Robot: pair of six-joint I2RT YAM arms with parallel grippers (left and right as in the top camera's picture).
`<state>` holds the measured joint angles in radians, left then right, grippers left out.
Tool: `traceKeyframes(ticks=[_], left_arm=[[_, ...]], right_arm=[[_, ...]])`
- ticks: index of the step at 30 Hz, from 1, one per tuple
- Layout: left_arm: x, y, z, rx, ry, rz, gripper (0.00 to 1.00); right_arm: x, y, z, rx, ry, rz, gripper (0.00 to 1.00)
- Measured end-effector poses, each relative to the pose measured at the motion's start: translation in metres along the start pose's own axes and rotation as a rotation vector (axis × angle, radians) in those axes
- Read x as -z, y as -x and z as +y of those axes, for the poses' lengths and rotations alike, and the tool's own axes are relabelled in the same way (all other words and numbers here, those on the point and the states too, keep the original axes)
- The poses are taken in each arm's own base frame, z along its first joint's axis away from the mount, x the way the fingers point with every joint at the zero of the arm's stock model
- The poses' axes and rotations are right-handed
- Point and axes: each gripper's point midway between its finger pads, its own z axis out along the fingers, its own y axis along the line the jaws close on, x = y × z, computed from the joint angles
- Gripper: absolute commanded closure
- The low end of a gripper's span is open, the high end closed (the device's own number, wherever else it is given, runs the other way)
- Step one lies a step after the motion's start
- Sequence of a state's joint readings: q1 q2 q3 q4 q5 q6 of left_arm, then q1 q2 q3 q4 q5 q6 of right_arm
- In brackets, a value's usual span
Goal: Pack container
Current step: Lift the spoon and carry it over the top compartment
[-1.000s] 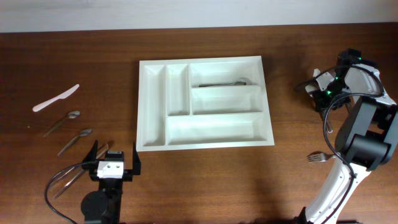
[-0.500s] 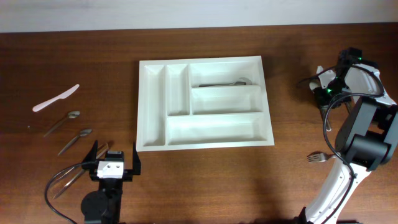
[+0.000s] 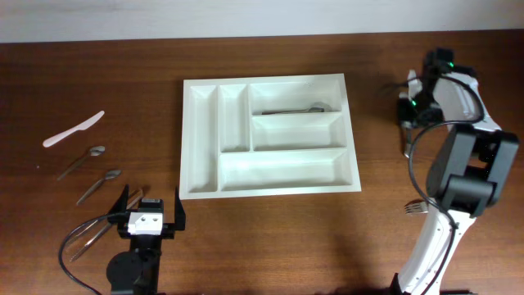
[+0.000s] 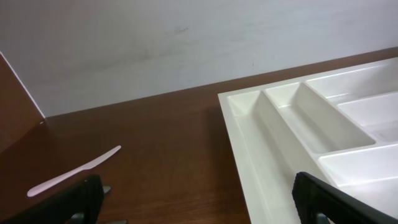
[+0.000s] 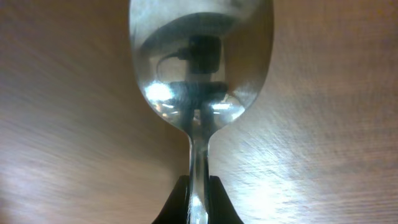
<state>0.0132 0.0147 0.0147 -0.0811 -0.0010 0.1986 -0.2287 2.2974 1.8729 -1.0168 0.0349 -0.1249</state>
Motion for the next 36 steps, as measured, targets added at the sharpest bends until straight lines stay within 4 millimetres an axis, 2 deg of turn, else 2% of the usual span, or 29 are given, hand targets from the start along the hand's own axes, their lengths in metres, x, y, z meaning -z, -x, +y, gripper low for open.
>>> traceKeyframes(ticks=[3,7,11,13,17,22,28,32,36], left_arm=[[0.000,0.000,0.000,0.000,0.000,0.000,0.01],[0.000,0.000,0.000,0.000,0.000,0.000,0.01],[0.000,0.000,0.000,0.000,0.000,0.000,0.01],[0.000,0.000,0.000,0.000,0.000,0.000,0.01],[0.000,0.000,0.000,0.000,0.000,0.000,0.01],[0.000,0.000,0.000,0.000,0.000,0.000,0.01],[0.000,0.000,0.000,0.000,0.000,0.000,0.01],[0.000,0.000,0.000,0.000,0.000,0.000,0.01],[0.000,0.000,0.000,0.000,0.000,0.000,0.01]], right_arm=[[0.028,0.030,0.018,-0.062,0.012,-0.087,0.96],[0.063,0.058,0.034,-0.115,0.057,-0.178,0.96],[0.100,0.081,0.052,-0.238,0.148,-0.261,0.96],[0.110,0.088,0.059,-0.292,0.195,-0.282,0.96],[0.126,0.102,0.090,-0.468,0.344,-0.298,0.96],[0.132,0.100,0.136,-0.690,0.461,-0.221,0.96],[0.136,0.089,0.193,-0.973,0.516,-0.110,0.96],[0.137,0.081,0.224,-1.121,0.517,-0.065,0.96],[0.136,0.070,0.246,-1.231,0.482,-0.047,0.96]])
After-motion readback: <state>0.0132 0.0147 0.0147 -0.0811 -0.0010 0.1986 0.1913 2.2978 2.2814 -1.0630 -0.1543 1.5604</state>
